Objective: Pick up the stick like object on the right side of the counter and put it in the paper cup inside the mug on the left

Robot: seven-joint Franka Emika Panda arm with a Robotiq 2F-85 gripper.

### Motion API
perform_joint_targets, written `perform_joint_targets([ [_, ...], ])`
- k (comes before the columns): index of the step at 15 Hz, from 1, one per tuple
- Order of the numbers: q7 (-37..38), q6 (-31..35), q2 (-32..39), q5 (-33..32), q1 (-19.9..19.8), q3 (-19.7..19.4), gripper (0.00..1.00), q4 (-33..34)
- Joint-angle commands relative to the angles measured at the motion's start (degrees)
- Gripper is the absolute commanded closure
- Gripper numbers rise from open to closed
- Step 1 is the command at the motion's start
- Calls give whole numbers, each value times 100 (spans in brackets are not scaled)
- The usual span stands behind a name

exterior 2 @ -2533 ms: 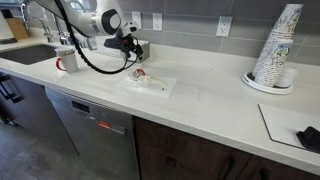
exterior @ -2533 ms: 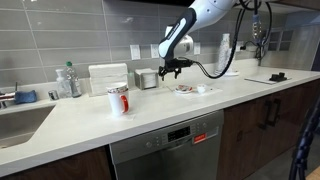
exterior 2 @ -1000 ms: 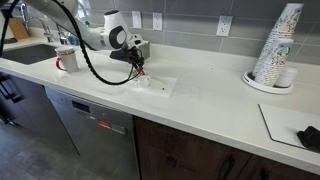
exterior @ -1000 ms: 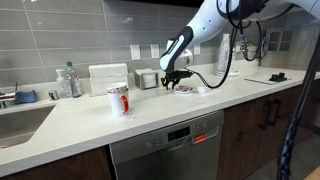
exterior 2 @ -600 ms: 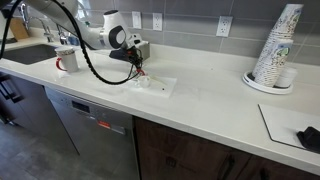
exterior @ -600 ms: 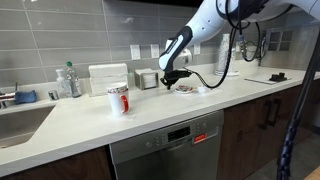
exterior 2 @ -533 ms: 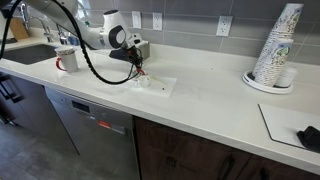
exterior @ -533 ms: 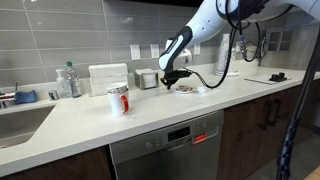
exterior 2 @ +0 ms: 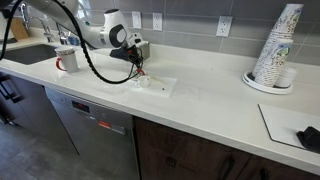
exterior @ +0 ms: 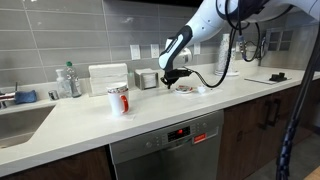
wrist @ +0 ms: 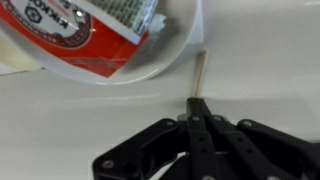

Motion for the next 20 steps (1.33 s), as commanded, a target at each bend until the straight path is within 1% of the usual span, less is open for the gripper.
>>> perform_joint_targets([
  [1,-101,-378,-72,110,-15,1,100,38],
  [7,-61,-606,-200,157,-21,37,100,46],
  [8,-118,-684,-291,240,-61,122,100,6],
  [9,-23,-704,-386,218,4,64,100,-55],
  [11,3,-968,-604,233,33,62,100,-186],
  [15,128,-1311,-1130,102,110,-43,100,-551],
  [16,65,-1378,-1296,152,51,3,100,-708],
  [19,-192,-1255,-1951,261,-70,152,100,-1377],
  [20,-392,-1254,-2199,359,-133,263,100,-1624],
])
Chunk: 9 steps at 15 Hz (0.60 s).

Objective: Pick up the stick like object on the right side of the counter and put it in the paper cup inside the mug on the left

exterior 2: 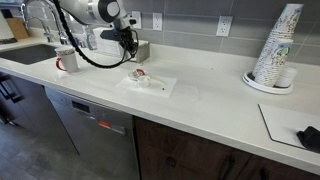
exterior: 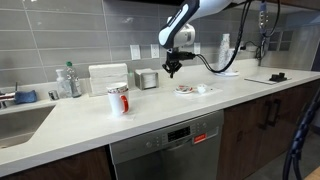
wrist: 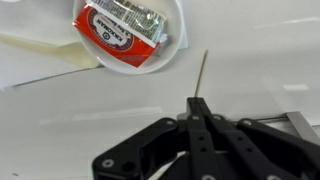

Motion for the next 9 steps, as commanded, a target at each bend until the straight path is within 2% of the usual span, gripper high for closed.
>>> perform_joint_targets([
  [1,-546,76,-1048,271,-180,297,100,-1195],
  [4,-1145,109,-1763,548,-268,531,100,-1898],
  [6,-1673,-38,-2171,1025,-414,711,100,-2210],
  [9,-2955,-232,-2698,1987,-569,939,100,-2601],
])
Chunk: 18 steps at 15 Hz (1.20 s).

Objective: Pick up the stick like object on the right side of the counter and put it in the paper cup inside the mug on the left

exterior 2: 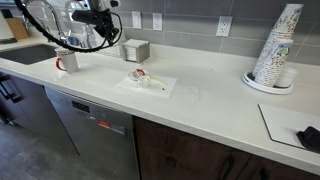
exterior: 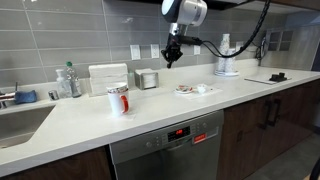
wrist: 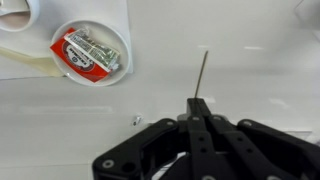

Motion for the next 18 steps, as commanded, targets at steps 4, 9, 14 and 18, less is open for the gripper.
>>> perform_joint_targets([
  [4,-2562,-907,-1114,1658,-149,239,100,-823],
  [9,-3145,-1402,-1141,1859,40,141,99,-619],
  [14,-3505,-1554,-1202,2062,93,144,99,-629],
  [18,-3518,-1554,-1202,2065,93,144,99,-648],
])
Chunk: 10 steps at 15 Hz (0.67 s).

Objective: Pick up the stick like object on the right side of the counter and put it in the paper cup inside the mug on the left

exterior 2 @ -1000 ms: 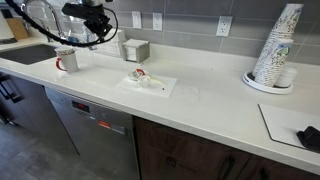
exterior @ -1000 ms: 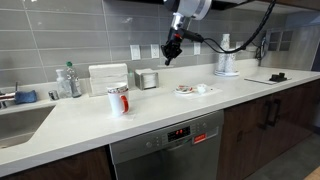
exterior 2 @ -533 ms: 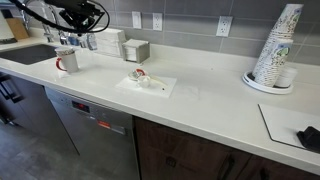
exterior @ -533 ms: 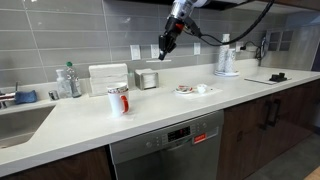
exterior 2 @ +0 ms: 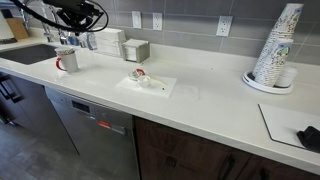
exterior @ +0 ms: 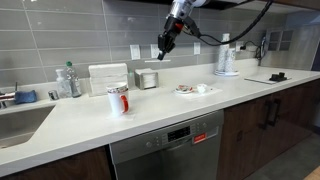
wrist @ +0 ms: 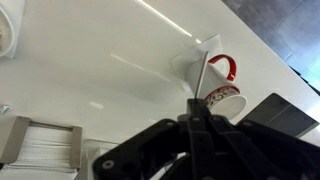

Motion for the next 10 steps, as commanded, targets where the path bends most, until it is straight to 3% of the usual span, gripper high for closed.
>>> perform_joint_targets([
  [1,10,-17,1,-8,75,-75,99,12],
  [10,602,-332,445,-526,607,369,100,697],
])
